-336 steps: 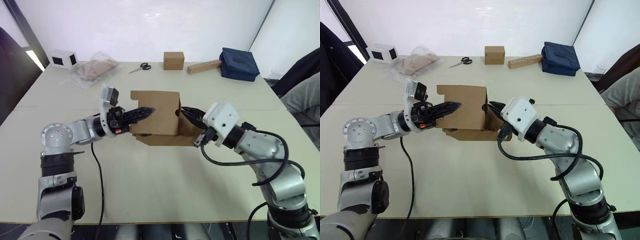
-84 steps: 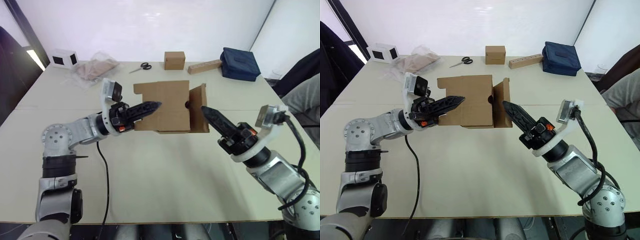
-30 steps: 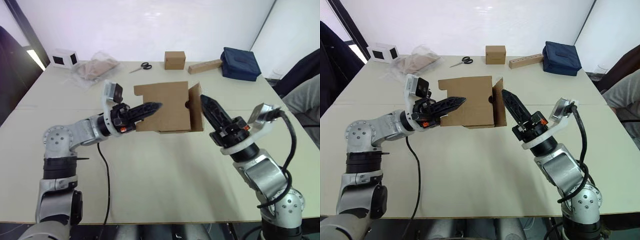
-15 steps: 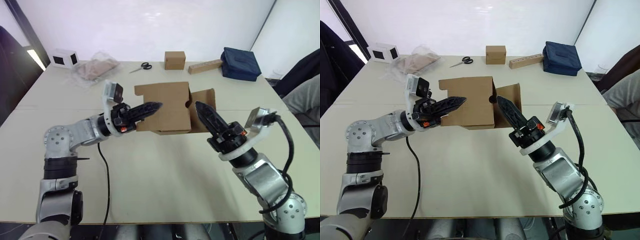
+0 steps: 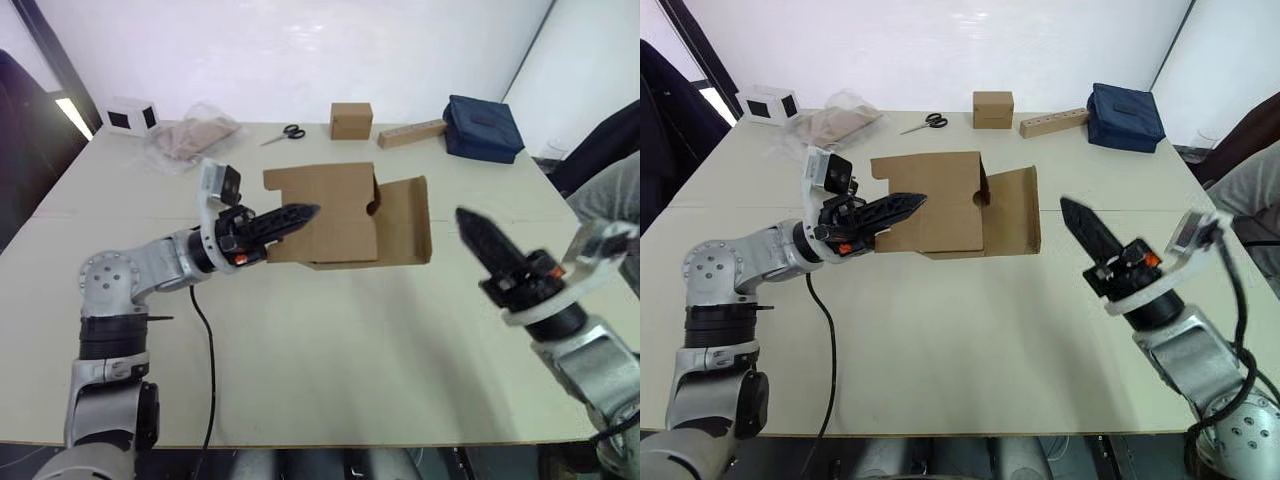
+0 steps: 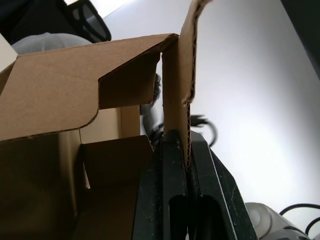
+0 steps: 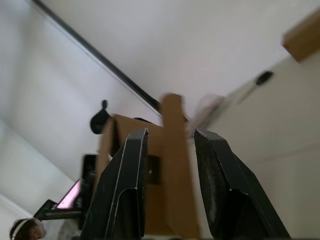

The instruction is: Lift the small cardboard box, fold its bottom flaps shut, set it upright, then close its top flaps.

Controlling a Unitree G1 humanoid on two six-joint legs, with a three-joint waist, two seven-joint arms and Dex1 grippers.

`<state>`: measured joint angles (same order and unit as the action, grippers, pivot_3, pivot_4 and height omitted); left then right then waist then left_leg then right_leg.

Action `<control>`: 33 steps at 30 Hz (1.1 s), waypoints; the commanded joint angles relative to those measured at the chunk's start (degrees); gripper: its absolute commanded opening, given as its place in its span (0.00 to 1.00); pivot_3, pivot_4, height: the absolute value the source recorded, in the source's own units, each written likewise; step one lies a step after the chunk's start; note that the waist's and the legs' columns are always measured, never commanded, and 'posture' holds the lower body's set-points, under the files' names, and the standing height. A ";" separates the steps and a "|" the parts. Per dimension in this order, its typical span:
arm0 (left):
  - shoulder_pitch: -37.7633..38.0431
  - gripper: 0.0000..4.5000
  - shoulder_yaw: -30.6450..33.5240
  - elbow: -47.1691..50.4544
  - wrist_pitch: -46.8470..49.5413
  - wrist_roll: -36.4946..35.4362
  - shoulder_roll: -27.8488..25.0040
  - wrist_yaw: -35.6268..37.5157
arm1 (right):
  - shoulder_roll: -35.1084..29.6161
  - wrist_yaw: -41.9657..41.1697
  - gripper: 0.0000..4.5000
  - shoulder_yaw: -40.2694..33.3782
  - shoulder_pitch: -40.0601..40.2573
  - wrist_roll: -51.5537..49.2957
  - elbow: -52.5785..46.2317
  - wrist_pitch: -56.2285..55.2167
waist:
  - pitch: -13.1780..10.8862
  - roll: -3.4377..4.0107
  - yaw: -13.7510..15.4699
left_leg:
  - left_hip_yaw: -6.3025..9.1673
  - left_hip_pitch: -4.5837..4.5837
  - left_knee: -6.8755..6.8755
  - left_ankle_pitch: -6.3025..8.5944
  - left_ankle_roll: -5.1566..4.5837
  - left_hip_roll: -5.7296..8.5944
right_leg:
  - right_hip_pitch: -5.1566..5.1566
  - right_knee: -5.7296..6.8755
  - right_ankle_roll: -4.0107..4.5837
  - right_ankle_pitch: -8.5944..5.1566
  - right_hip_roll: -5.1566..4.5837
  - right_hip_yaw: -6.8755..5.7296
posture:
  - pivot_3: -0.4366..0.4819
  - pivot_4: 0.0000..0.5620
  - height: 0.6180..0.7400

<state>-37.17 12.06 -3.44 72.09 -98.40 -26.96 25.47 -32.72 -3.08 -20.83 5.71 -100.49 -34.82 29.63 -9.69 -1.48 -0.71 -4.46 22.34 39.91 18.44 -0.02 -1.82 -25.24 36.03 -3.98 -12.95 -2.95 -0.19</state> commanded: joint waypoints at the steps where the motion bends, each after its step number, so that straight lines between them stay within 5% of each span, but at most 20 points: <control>1: -1.34 0.00 0.22 1.60 -0.43 -2.30 -0.17 0.70 | 0.19 -4.43 0.32 -0.03 -0.17 1.88 0.71 0.94 | 0.00 0.00 -0.09 | 0.01 0.00 0.00 0.00 0.00 -0.02 | 0.00 0.00 0.00 0.00 0.02 0.00 | 0.48 0.27 1.00; 33: -0.72 0.00 -0.86 2.54 -2.37 -3.73 0.23 -1.26 | 8.59 5.16 0.32 11.56 -9.70 0.40 -8.54 -2.80 | -0.01 0.01 0.00 | 0.05 0.02 0.00 0.00 0.00 -0.04 | -0.02 0.01 0.00 0.00 0.05 -0.01 | 0.48 0.27 1.00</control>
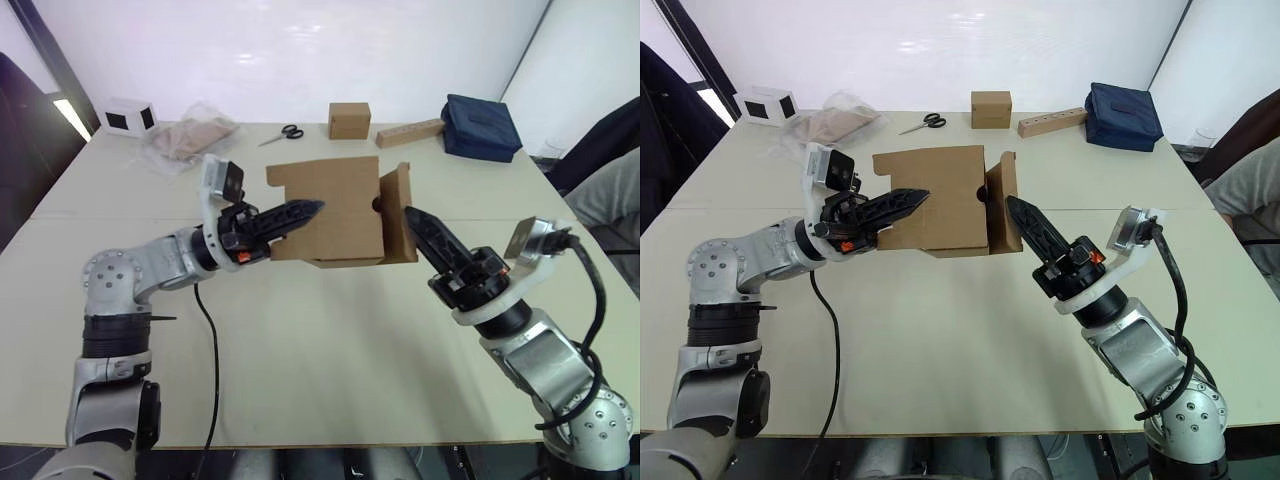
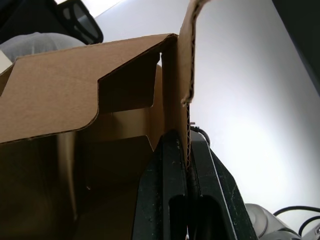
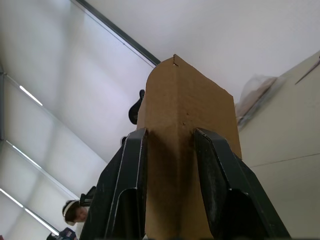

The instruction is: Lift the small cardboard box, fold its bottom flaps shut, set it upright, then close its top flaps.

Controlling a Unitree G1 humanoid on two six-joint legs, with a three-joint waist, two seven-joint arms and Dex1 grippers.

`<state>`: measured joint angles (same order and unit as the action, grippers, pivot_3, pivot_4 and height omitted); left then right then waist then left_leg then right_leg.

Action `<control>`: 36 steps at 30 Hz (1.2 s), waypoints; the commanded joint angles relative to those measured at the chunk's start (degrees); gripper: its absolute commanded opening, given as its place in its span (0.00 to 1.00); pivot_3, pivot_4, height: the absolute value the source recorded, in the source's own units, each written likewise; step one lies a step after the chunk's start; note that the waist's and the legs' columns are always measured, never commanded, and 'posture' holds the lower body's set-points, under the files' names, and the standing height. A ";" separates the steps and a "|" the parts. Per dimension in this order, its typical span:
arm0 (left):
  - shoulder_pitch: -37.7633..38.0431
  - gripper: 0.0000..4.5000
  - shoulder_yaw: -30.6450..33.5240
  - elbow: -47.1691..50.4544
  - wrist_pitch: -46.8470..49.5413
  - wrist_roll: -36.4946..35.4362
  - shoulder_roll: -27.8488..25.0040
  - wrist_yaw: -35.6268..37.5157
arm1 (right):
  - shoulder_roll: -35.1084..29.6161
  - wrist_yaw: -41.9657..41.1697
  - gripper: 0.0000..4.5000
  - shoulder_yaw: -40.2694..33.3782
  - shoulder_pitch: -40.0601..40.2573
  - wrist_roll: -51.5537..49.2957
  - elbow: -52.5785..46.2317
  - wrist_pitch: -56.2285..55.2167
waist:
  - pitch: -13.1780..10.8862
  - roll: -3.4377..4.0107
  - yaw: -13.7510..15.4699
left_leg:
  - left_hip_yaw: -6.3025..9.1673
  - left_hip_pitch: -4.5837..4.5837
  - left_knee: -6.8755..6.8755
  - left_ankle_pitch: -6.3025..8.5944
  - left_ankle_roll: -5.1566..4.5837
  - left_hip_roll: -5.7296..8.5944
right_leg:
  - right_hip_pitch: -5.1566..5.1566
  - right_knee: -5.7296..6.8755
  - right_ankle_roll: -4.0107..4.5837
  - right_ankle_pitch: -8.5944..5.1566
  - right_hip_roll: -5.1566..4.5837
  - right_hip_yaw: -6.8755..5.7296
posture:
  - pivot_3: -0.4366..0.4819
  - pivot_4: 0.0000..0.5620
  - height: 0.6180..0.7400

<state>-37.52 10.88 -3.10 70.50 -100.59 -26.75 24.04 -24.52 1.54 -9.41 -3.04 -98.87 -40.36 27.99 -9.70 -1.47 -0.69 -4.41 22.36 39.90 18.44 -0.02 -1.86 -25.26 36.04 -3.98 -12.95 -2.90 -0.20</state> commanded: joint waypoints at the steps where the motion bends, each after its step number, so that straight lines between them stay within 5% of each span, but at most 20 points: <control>1: -0.37 0.00 0.32 2.17 -0.81 -1.56 0.05 0.13 | 0.45 0.76 0.32 0.33 -1.05 -1.20 -3.14 -1.26 | 0.00 0.00 -0.02 | 0.00 0.00 0.00 0.00 0.00 0.00 | 0.00 0.00 0.00 0.00 0.00 0.00 | 0.48 0.27 1.00; 36: -0.96 0.00 -0.71 4.01 -1.84 -1.73 0.09 -0.46 | 0.23 1.92 0.32 -0.02 -1.71 3.81 -1.58 -1.76 | 0.00 0.00 0.00 | 0.00 0.00 0.00 0.00 0.00 0.00 | 0.00 0.00 0.00 0.00 0.01 0.00 | 0.48 0.27 1.00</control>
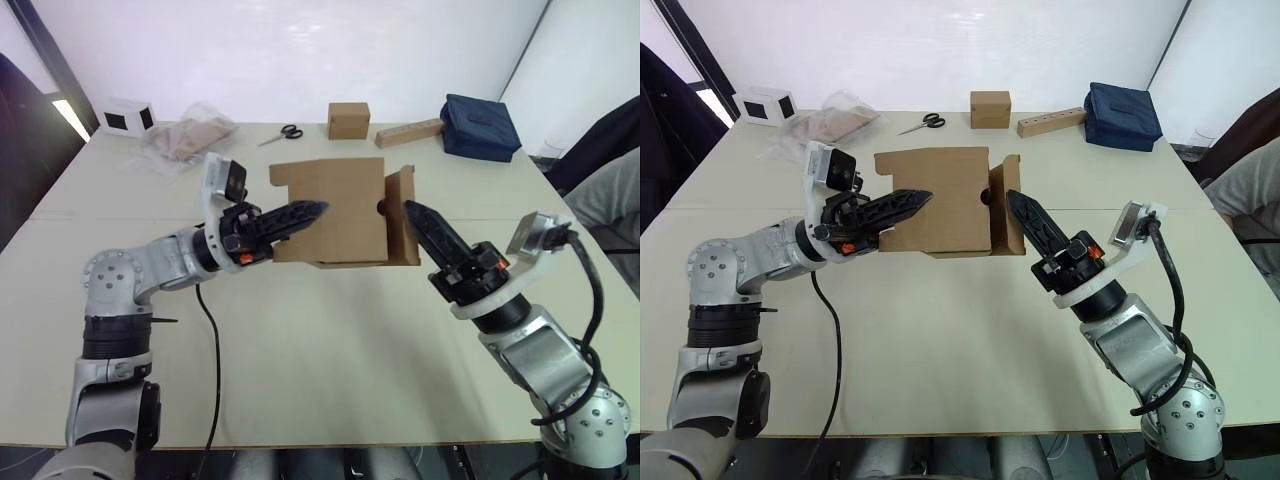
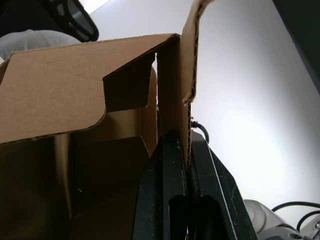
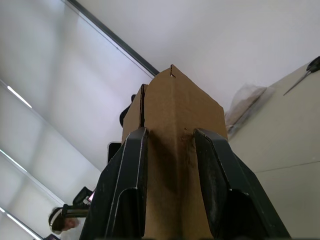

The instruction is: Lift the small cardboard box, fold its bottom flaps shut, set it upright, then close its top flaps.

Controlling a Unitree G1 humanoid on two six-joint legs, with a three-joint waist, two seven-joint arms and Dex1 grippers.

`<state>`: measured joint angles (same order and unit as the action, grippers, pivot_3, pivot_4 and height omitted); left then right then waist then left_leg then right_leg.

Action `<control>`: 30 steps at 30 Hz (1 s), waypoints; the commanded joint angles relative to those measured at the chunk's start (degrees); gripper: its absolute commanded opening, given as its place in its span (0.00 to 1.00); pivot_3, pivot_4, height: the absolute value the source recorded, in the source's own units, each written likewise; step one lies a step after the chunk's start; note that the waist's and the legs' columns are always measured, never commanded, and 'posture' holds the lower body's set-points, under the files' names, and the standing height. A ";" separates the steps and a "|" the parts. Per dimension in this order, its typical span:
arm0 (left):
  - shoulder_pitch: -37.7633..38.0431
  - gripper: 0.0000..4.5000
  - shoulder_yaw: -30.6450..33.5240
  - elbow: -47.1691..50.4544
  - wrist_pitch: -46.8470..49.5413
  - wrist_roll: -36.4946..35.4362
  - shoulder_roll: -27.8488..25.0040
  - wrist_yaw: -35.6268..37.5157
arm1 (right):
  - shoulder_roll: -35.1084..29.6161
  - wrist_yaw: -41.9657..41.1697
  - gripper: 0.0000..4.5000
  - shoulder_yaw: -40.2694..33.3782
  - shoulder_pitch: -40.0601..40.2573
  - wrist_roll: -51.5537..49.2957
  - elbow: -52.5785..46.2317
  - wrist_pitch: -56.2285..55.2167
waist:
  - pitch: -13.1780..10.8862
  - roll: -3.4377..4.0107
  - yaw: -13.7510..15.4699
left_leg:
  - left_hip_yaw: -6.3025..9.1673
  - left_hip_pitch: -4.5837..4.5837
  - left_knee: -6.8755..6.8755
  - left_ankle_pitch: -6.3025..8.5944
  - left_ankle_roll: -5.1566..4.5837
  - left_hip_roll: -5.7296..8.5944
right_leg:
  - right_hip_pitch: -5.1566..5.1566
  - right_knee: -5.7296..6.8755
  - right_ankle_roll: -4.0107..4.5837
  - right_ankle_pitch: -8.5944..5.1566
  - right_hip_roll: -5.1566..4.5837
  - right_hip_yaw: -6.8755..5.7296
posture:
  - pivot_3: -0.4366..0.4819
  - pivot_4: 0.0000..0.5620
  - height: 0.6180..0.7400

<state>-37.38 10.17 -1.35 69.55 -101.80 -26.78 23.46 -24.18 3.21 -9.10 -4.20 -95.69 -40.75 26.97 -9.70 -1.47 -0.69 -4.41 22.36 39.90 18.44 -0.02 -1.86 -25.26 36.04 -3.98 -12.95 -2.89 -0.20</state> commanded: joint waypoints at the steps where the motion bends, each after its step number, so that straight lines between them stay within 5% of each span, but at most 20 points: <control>1: -1.11 0.00 -0.08 2.31 -1.04 -0.40 0.15 0.09 | -0.04 0.35 0.32 -0.24 -0.55 0.86 -1.21 -0.74 | 0.00 0.00 0.00 | 0.00 0.00 0.00 0.00 0.00 0.00 | 0.00 0.00 0.00 0.00 0.00 0.00 | 0.48 0.27 1.00; 30: 0.17 0.00 -0.81 5.19 -2.68 4.45 1.32 1.66 | 1.86 2.87 0.32 2.32 -2.38 5.72 -2.66 -0.72 | 0.00 0.00 0.00 | 0.00 0.00 0.00 0.00 0.00 0.00 | 0.00 0.00 0.00 0.00 0.00 0.00 | 0.48 0.27 1.00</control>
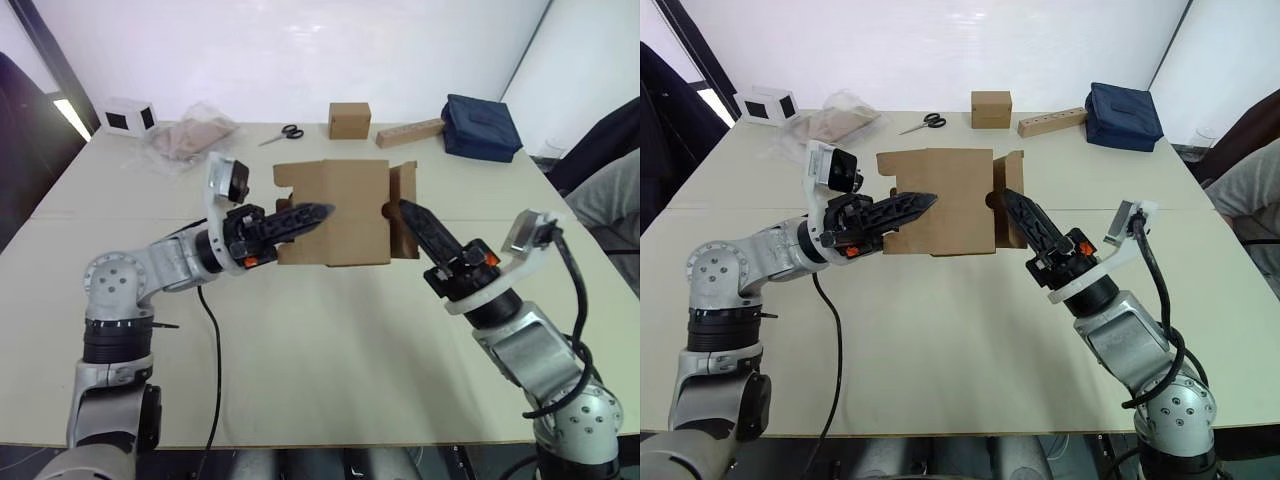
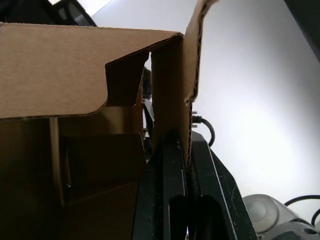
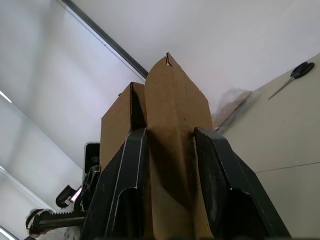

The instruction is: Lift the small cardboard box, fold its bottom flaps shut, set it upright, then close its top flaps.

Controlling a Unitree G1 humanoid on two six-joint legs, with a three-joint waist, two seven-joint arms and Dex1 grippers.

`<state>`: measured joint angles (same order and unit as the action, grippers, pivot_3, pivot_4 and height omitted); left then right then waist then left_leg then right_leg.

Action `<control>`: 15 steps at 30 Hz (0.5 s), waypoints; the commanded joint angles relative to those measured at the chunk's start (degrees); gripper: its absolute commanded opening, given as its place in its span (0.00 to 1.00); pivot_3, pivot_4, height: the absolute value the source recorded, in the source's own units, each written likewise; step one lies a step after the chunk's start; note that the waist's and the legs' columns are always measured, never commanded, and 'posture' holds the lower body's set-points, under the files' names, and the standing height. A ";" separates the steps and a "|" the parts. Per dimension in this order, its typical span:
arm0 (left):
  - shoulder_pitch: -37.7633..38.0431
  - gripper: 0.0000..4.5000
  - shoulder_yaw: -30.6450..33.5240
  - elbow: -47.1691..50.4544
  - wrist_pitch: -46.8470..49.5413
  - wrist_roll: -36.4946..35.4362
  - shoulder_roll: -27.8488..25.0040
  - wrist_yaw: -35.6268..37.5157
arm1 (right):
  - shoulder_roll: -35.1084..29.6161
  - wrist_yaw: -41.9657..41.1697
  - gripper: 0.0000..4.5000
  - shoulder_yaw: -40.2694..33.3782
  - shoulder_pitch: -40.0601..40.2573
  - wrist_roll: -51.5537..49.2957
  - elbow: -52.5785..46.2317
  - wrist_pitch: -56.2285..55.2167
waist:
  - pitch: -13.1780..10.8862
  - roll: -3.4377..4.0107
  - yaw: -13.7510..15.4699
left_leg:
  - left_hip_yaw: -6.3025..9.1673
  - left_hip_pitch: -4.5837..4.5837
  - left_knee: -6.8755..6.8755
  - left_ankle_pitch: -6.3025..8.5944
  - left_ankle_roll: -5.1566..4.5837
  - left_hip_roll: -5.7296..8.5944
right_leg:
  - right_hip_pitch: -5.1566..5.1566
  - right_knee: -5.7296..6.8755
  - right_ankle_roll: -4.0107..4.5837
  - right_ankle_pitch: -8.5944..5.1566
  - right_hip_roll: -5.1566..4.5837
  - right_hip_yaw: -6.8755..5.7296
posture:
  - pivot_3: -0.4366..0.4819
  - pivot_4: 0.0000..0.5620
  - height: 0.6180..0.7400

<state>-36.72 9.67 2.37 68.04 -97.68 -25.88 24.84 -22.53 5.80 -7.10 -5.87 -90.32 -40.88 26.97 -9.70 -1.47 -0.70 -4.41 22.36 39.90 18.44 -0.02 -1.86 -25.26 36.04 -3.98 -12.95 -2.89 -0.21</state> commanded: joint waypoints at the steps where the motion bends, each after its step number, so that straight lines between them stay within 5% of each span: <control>1: -0.52 0.00 -0.25 1.43 -1.19 0.46 0.55 0.25 | 0.17 0.33 0.32 0.49 -0.71 0.57 -2.62 -0.62 | 0.00 0.00 0.01 | 0.00 0.00 0.00 0.00 0.00 0.00 | 0.00 0.00 0.00 0.00 0.00 0.00 | 0.48 0.27 1.00; 15: 0.02 0.00 -0.52 1.72 -0.89 1.75 1.31 0.58 | -2.43 -0.09 0.32 0.16 -1.33 3.44 -2.90 0.20 | 0.00 0.00 -0.01 | 0.00 0.00 0.00 0.00 0.00 0.00 | 0.00 0.00 0.00 0.00 0.00 0.00 | 0.48 0.27 1.00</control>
<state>-36.70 9.59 2.35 67.08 -96.00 -24.34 24.12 -24.09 6.35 -5.95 -6.20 -86.26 -41.55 27.27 -9.70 -1.47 -0.71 -4.41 22.36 39.90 18.44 -0.02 -1.86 -25.27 36.04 -3.98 -12.95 -2.88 -0.21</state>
